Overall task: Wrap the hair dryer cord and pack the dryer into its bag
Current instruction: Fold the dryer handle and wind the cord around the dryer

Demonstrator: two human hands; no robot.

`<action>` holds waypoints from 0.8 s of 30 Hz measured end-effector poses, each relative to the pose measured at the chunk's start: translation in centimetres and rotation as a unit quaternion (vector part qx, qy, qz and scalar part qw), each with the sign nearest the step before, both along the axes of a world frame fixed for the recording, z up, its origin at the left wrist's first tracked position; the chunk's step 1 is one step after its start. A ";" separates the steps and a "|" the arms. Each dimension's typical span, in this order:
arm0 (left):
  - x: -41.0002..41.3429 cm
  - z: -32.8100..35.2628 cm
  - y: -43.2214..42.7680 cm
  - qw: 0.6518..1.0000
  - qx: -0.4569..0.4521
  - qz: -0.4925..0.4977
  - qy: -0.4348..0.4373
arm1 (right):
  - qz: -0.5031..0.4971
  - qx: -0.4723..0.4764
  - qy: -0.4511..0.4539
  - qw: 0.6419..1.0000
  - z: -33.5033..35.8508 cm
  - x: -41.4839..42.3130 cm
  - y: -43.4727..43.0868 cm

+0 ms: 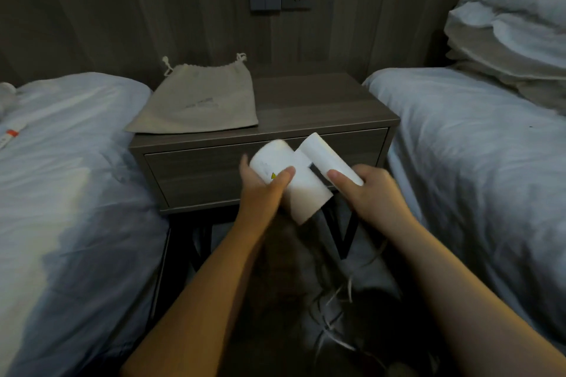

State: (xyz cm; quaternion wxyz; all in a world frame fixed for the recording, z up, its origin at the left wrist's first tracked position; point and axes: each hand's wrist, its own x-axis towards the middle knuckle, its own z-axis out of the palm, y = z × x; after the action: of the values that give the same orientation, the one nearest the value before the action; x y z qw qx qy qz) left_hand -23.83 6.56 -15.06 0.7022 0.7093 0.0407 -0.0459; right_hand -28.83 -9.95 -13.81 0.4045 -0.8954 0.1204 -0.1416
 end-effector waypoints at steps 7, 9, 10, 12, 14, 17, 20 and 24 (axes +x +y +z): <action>0.4 0.3 1.7 0.894 0.302 -0.219 -0.247 | 0.092 -0.105 0.072 0.988 0.3 -0.5 -0.6; 0.5 0.3 2.2 0.895 0.297 -0.274 -0.190 | 0.112 -0.107 0.079 0.985 0.3 -0.6 -0.7; 0.6 0.2 2.4 0.894 0.295 -0.290 -0.171 | 0.120 -0.105 0.080 0.984 0.4 -0.7 -0.8; 0.6 0.2 2.6 0.895 0.282 -0.322 -0.129 | 0.132 -0.105 0.081 0.982 0.7 -0.8 -1.1; 0.7 0.2 2.8 0.890 0.277 -0.350 -0.092 | 0.136 -0.097 0.073 0.983 1.0 -0.8 -1.5; 1.0 0.2 3.3 0.869 0.275 -0.407 -0.066 | 0.130 -0.086 0.071 0.985 1.4 -0.8 -2.2; 1.2 0.0 3.8 0.862 0.269 -0.427 -0.051 | 0.114 -0.060 0.074 0.989 1.7 -1.0 -2.8; 1.4 -0.2 4.0 0.885 0.220 -0.407 -0.049 | 0.099 -0.041 0.078 0.991 1.5 -1.1 -3.1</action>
State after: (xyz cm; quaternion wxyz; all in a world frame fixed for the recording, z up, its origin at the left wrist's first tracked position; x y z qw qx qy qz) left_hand -22.39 10.59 -15.30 0.4485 0.8013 -0.2773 -0.2826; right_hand -29.95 -13.03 -12.30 0.3692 -0.9269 0.0567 -0.0357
